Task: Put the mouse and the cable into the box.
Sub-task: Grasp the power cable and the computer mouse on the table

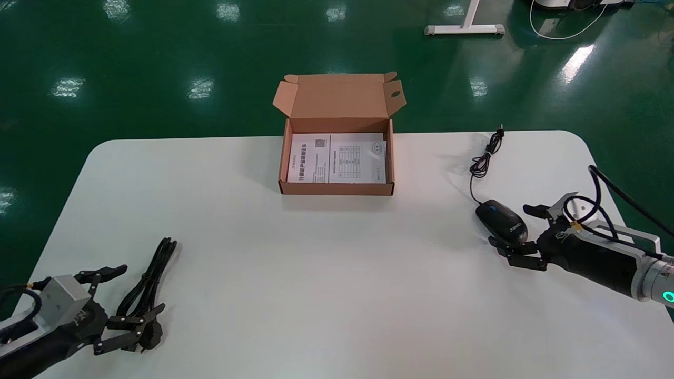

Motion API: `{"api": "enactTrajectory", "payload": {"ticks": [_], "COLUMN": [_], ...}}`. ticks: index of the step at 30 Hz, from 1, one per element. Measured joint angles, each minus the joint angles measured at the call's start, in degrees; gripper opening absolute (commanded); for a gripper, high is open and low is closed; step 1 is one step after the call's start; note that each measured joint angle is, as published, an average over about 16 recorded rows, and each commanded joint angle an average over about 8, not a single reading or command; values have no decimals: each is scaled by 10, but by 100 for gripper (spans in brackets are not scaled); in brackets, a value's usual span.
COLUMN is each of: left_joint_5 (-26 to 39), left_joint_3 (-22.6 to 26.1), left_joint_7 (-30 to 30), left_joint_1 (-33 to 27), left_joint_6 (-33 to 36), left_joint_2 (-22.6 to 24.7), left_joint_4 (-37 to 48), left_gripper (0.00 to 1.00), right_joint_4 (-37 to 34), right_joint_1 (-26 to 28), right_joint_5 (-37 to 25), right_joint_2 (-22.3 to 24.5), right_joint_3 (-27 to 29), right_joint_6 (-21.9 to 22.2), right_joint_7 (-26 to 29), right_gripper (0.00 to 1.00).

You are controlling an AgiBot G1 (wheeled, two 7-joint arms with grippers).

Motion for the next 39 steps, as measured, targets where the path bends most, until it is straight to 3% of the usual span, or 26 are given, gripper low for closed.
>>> {"api": "enactTrajectory", "payload": {"ticks": [31, 33, 39], "left_joint_5": [-8, -9, -10], "left_joint_3": [-5, -5, -4], "left_joint_7": [-15, -16, -18], "left_joint_1": [49, 49, 50], "left_joint_6": [-19, -18, -16], "left_joint_2": [1, 1, 0], "left_joint_4": [-15, -16, -15], "left_gripper": [100, 87, 12], "right_joint_4": [-8, -9, -12], "right_joint_1": [-8, -9, -9], "right_joint_5": [10, 10, 11], "right_joint_2": [-9, -9, -9], "right_joint_3": [7, 7, 8], "right_joint_6": [0, -1, -1], "right_joint_7": [8, 10, 14], "right_gripper": [98, 76, 3]}}
